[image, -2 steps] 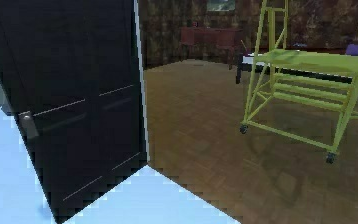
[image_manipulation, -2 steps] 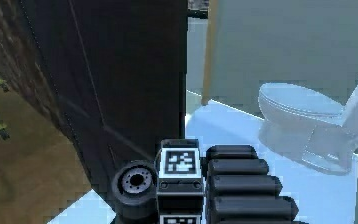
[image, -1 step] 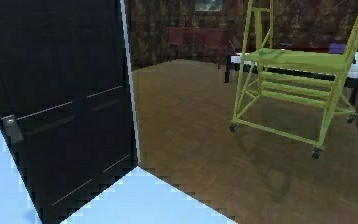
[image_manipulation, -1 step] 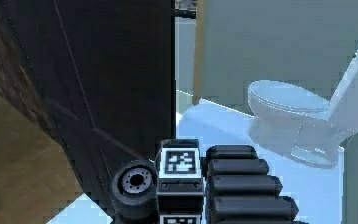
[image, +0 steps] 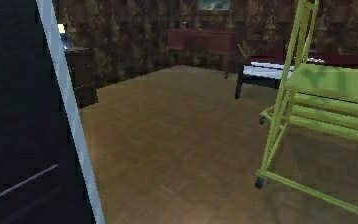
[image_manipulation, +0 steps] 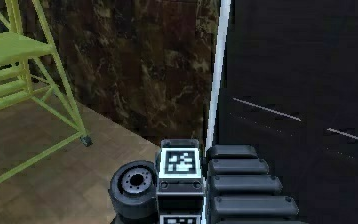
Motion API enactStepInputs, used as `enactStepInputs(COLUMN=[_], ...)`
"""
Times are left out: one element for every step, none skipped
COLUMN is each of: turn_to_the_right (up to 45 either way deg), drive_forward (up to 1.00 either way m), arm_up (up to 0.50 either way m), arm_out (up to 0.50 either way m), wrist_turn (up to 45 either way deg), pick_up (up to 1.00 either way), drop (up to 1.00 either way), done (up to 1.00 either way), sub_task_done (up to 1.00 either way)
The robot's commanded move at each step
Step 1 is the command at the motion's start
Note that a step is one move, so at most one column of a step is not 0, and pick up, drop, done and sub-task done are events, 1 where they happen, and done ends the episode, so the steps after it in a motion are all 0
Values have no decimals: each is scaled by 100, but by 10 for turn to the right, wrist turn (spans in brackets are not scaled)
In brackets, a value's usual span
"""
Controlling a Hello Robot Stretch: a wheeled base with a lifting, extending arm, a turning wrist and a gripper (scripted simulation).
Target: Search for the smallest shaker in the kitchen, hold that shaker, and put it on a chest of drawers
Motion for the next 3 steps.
enactStepInputs(turn_to_the_right=[30, 0, -60], drive_forward=[0, 70, 0], arm_up=[0, 0, 0], arm_out=[0, 0, 0], wrist_turn=[0, 0, 0], pick_up=[0, 0, 0], drop=[0, 0, 0], done=[0, 0, 0], sub_task_done=[0, 0, 0])
